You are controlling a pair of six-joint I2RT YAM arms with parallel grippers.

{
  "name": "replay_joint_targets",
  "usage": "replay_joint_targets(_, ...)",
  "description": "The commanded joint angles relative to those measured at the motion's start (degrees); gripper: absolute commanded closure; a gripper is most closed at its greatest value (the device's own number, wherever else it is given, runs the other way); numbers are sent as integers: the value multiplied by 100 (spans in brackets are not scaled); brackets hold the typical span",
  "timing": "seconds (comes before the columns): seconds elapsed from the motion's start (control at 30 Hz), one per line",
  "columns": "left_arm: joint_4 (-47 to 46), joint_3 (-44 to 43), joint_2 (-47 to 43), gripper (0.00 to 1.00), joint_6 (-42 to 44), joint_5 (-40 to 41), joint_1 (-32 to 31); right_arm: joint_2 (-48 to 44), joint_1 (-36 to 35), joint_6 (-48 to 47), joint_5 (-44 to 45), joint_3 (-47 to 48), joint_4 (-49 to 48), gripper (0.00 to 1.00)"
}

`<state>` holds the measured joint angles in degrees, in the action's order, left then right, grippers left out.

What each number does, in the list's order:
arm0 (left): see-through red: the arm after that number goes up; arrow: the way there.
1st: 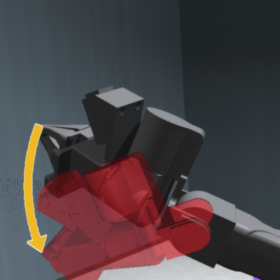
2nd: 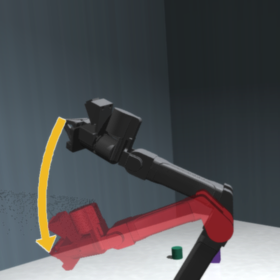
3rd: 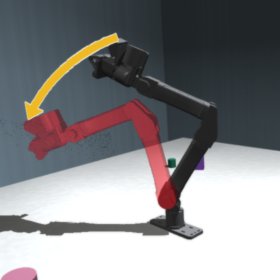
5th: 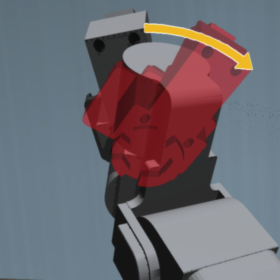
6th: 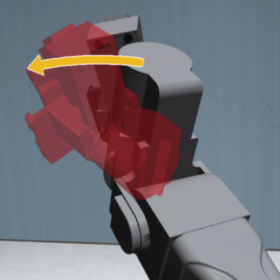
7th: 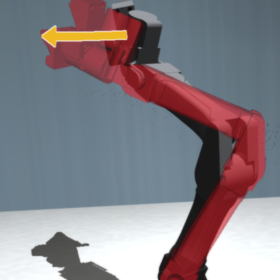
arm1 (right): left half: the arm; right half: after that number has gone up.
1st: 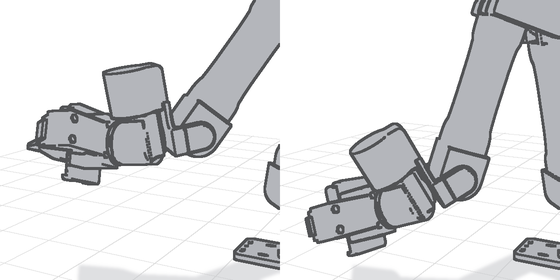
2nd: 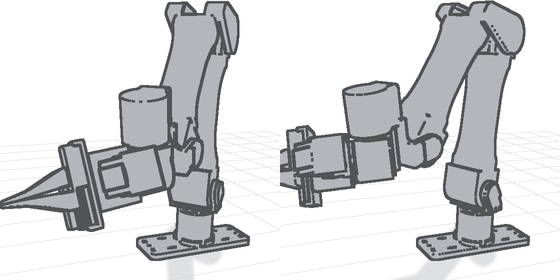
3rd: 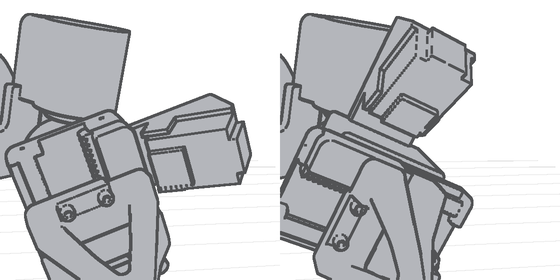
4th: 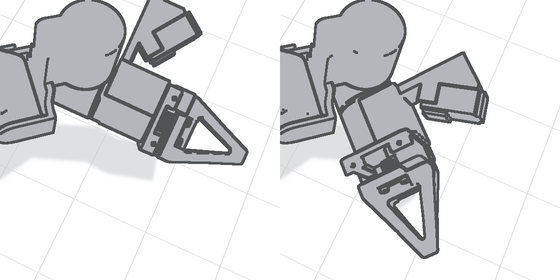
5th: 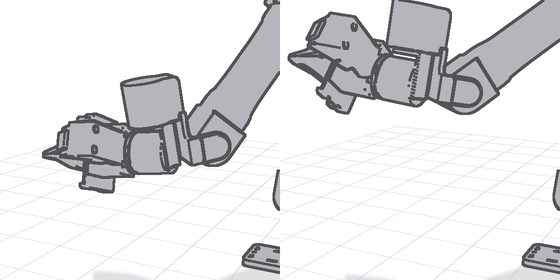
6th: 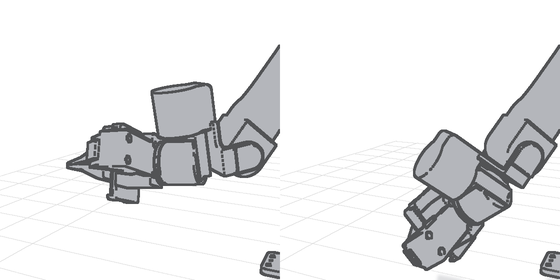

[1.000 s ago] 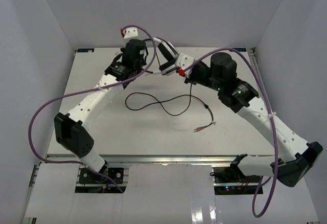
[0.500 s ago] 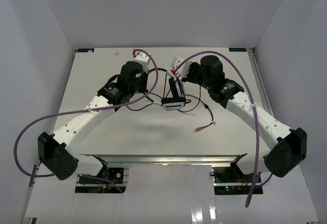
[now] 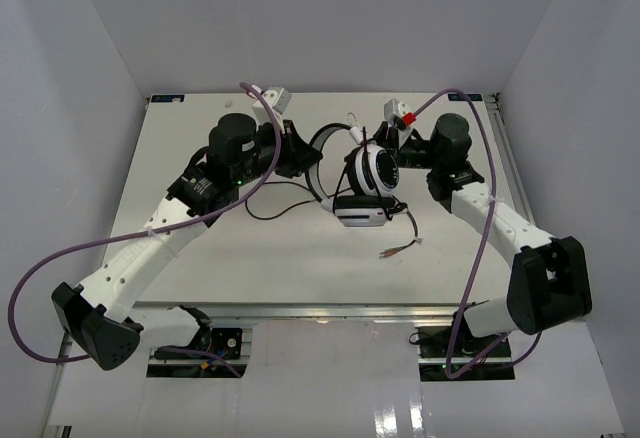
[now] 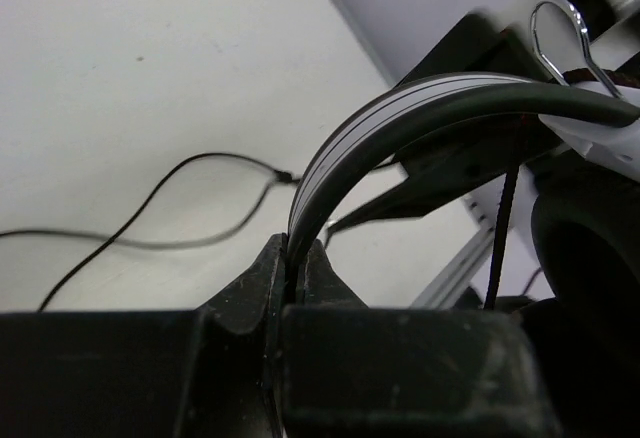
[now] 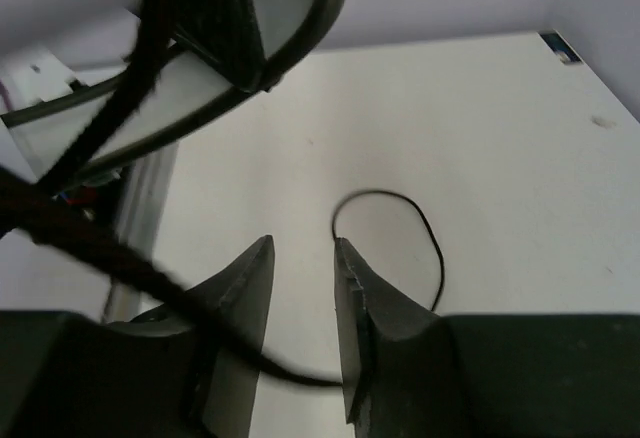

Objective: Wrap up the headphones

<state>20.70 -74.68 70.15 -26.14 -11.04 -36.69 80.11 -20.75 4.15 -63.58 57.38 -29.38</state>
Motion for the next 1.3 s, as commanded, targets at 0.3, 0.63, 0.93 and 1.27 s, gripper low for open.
replay_joint_targets(0.3, -1518, -1964, 280, 100, -2464, 1589, 4, -381, -943, 3631, -352, -1433, -4618, 55)
replay_joint_targets(0.63, -1343, -1860, 317, 100, -2442, 4331, 10, -547, -1139, 4390, 183, -1467, -5181, 86)
replay_joint_targets(0.93, -952, -1895, 941, 100, 535, 5672, 631, -1143, -1033, -679, 940, 551, 2053, 92)
replay_joint_targets(1.27, -863, -1005, 1268, 100, 2270, 4992, 854, -713, -2206, -4796, 6366, 2263, 5419, 92)
